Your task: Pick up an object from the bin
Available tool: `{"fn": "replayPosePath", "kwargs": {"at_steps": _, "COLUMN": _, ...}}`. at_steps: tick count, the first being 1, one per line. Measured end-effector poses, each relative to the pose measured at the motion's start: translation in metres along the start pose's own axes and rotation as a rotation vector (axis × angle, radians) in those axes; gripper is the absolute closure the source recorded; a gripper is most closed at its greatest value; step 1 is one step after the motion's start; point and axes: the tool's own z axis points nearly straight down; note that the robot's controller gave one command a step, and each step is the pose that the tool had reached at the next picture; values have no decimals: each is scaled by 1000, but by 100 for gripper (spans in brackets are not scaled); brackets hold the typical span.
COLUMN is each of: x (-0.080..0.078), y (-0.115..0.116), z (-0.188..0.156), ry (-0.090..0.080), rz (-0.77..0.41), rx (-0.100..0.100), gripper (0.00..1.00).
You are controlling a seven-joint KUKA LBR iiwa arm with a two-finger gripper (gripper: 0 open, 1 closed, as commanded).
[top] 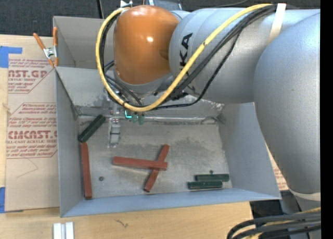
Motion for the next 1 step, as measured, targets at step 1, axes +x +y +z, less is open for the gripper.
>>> {"fn": "replayPosePath", "kwargs": {"at_steps": 1, "x": 20, "y": -32, "z": 155, "ry": 2, "rz": 105, "rx": 2, "gripper": 0}}
